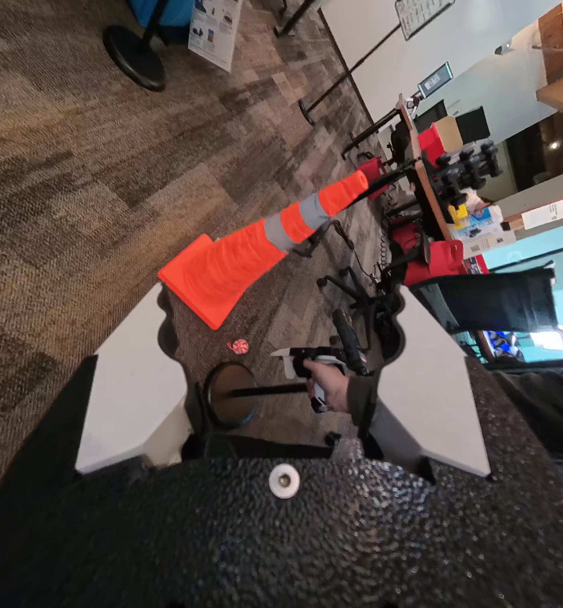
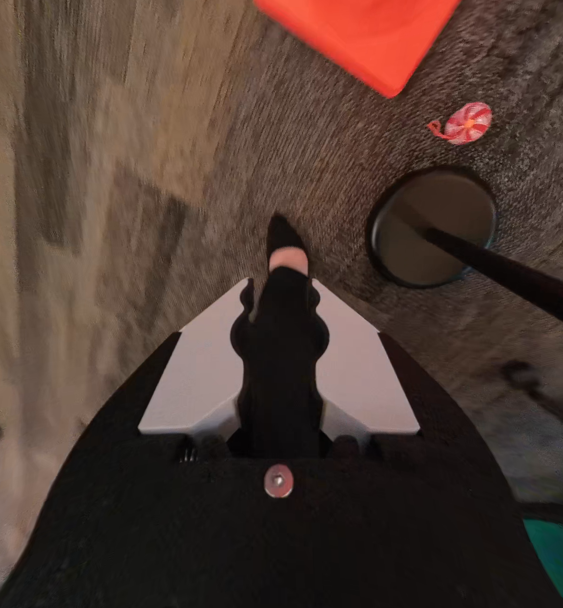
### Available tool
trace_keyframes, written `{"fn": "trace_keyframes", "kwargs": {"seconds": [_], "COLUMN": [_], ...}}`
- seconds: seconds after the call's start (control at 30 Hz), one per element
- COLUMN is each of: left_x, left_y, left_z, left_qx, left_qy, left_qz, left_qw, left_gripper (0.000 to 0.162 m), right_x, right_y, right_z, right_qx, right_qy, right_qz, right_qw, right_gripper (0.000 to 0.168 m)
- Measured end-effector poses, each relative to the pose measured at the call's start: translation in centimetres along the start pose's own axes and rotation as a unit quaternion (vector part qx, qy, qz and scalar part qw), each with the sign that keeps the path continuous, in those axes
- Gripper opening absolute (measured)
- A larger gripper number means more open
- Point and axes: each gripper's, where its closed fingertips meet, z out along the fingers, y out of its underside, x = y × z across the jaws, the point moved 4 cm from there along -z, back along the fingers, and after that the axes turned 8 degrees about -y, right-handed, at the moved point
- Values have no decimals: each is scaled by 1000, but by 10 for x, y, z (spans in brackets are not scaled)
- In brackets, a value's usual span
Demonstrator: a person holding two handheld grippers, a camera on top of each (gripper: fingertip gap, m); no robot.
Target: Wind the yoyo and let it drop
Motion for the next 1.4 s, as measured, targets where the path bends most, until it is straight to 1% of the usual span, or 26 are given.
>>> {"fn": "trace_keyframes", "kwargs": {"seconds": [0.1,0.17,0.23,0.3,0.4,0.47,0.53,0.57,0.63,0.7,0.73,0.77,0.83,0.87,0.9,0.93,0.97,1.07,1.13,1.2,1.27,1.33,1.4], "left_x": [-25,-49,-65,-85,-120,-141,-158,-165,-173,-180,-182,-184,-185,-184,-182,-177,-171,-149,-134,-119,-101,-80,-59], "left_y": [7,21,34,54,83,99,116,125,142,158,163,167,170,170,168,165,162,156,152,142,127,105,74], "left_z": [45,76,100,131,171,196,219,231,251,266,272,275,278,277,275,273,270,258,246,232,219,204,189], "left_qx": [5,-3,-6,-32,-72,-85,-104,-115,-143,-171,-181,-188,-195,-196,-194,-189,-183,-178,-177,-171,-154,-136,-109], "left_qy": [-8,-21,-15,-13,-8,1,10,18,39,54,60,62,65,67,69,72,76,84,89,90,90,88,78], "left_qz": [9,-7,-28,-10,27,26,27,26,25,24,22,20,20,22,23,22,19,29,45,48,55,76,110], "left_qw": [1000,1000,999,999,997,996,994,993,989,983,981,980,978,978,978,979,980,980,979,980,982,984,985], "left_gripper": [124,123,119,119,114,112,111,111,110,110,110,110,110,110,109,108,108,106,104,105,104,102,98], "right_x": [42,78,122,165,224,255,286,300,320,338,345,351,357,357,356,347,337,304,272,224,160,84,1], "right_y": [-49,-67,-77,-83,-89,-93,-94,-94,-92,-91,-95,-99,-100,-100,-102,-100,-98,-94,-91,-93,-97,-104,-114], "right_z": [41,73,107,143,206,247,287,306,338,358,359,359,359,357,349,346,341,318,300,275,244,204,158], "right_qx": [66,82,79,69,41,21,-1,-4,0,-6,5,14,-9,-18,-11,-13,-14,-21,-4,37,73,102,125], "right_qy": [39,70,118,152,185,203,220,224,215,239,269,302,327,328,336,298,267,218,169,92,1,-95,-190], "right_qz": [128,162,142,115,48,-11,-50,-51,-22,-6,-14,-31,-67,-70,-68,-51,-33,-63,-53,-27,-20,-26,-47], "right_qw": [989,981,980,979,981,979,974,973,976,971,963,953,943,942,939,953,963,974,984,995,997,990,973], "right_gripper": [31,29,27,26,27,28,27,28,31,34,35,28,26,23,11,2,1,1,1,1,1,1,1]}}
